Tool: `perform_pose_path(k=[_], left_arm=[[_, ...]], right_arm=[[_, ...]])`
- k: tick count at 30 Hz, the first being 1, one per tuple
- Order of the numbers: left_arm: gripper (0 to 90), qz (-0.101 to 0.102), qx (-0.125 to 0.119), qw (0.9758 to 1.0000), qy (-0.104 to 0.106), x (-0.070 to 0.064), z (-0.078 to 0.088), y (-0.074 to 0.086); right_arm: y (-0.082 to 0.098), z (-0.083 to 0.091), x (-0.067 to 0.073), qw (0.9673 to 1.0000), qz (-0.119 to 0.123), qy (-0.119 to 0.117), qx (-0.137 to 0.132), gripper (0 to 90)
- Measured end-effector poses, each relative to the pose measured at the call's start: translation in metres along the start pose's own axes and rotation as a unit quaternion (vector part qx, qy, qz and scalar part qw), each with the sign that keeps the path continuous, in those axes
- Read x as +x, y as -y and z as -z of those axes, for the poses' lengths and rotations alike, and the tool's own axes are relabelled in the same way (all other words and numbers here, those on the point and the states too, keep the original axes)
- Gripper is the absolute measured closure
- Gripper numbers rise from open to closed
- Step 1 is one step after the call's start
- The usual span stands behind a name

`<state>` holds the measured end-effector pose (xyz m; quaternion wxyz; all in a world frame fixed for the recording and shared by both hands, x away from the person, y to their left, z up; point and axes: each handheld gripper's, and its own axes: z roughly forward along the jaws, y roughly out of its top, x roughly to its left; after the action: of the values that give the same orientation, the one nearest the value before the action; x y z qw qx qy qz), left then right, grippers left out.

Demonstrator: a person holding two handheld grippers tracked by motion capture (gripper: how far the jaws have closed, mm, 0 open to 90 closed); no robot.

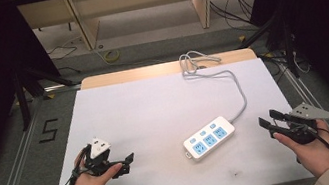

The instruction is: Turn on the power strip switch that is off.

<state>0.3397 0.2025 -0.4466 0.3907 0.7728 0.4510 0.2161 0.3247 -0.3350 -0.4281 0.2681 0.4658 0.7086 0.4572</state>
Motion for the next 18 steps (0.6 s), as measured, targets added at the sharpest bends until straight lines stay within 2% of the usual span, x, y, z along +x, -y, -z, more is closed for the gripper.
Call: perform_pose_path(k=[2, 4, 5, 10, 18], left_arm=[[6.8, -0.002, 0.000, 1.0000, -0.001, -0.0002, 0.0000, -0.0002], [7.0, -0.002, 0.001, 1.0000, 0.000, -0.0002, 0.0001, 0.0000], [7.0, -0.002, 0.001, 1.0000, -0.001, -0.0001, 0.0002, 0.0000], [7.4, 0.000, 0.001, 1.0000, -0.004, 0.0011, 0.0000, -0.0001], [7.8, 0.003, 0.002, 1.0000, -0.008, 0.0018, -0.0001, 0.0002]], right_arm=[[-0.0010, 0.0006, 0.0008, 1.0000, 0.005, 0.000, 0.006, 62.4], [-0.0017, 0.0010, 0.0018, 0.9999, 0.009, 0.000, 0.010, 68.6], [-0.0017, 0.0010, 0.0018, 0.9999, 0.009, 0.000, 0.010, 68.6], [-0.0046, 0.0027, 0.0047, 0.9994, 0.026, 0.011, 0.019, 87.3], [-0.0084, 0.0026, 0.0066, 0.9990, 0.032, 0.013, 0.030, 90.0]])
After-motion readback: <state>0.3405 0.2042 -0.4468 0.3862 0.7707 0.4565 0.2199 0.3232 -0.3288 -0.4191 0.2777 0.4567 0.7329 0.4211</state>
